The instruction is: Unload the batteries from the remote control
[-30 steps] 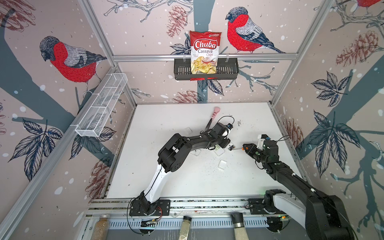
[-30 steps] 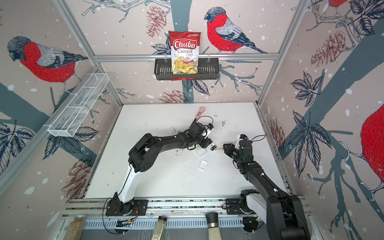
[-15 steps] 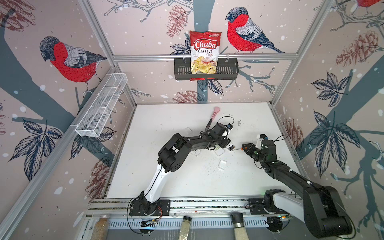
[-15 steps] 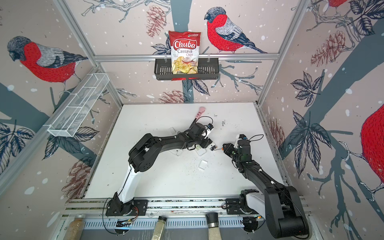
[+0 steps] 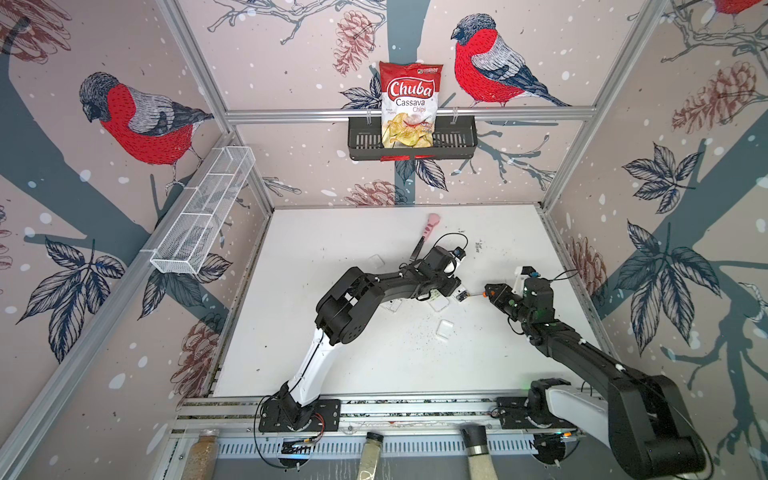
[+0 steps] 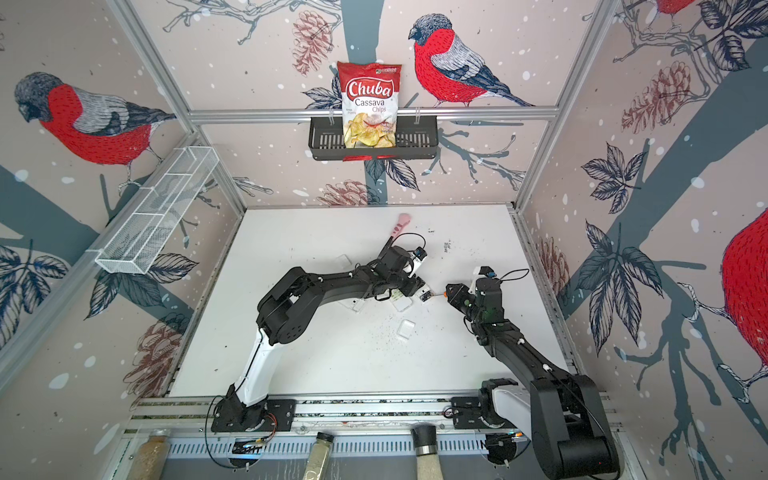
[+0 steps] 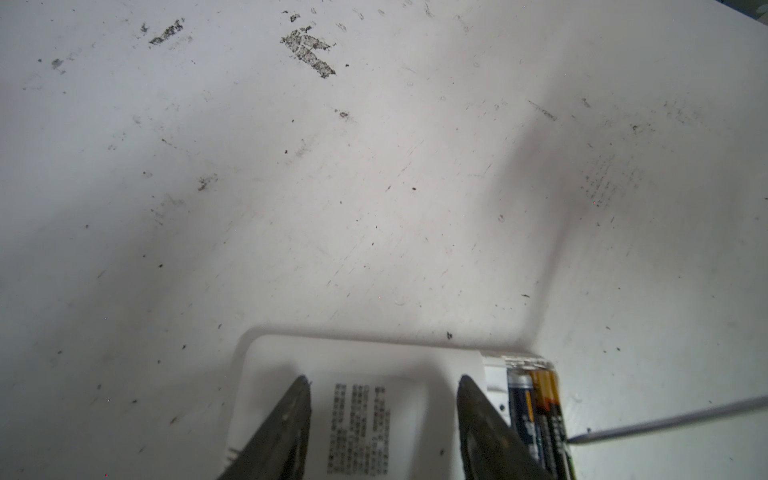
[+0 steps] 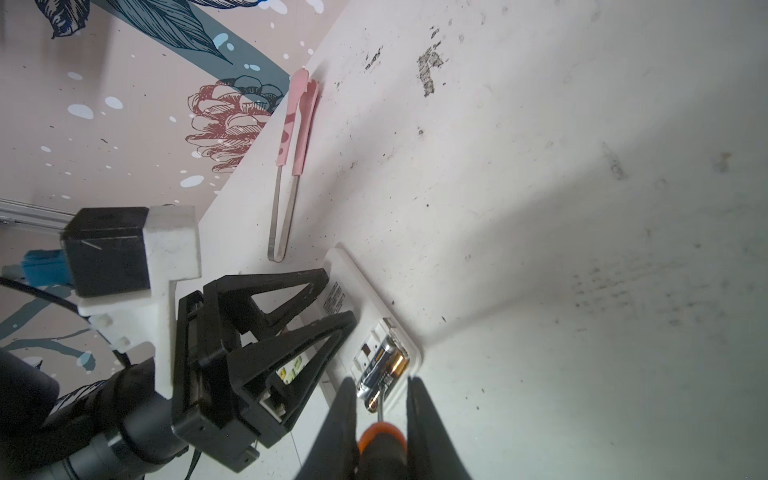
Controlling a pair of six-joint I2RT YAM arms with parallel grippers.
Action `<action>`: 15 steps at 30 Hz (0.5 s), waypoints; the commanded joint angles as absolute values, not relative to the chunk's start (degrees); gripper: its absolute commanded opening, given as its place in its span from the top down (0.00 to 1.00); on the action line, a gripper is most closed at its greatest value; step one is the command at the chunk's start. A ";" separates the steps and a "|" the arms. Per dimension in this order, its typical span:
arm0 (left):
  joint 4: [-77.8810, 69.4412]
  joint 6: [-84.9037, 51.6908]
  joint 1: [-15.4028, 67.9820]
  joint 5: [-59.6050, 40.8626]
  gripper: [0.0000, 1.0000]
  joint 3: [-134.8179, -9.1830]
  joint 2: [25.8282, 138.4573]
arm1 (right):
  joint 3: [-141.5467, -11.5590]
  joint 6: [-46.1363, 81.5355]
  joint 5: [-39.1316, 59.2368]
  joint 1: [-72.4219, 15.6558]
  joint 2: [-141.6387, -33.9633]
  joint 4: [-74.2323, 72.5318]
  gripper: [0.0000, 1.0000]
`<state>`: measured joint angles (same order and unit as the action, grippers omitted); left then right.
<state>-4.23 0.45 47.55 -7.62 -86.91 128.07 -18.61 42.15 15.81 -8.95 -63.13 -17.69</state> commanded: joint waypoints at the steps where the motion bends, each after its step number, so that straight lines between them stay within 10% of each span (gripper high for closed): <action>1: 2.11 -0.05 47.55 -7.56 0.43 -86.36 128.41 | -18.55 42.10 15.54 -9.14 -63.64 -18.98 1.00; 15: 2.37 -0.06 47.55 -7.56 0.43 -86.58 128.32 | -19.06 40.98 16.03 -9.32 -63.33 -17.14 1.00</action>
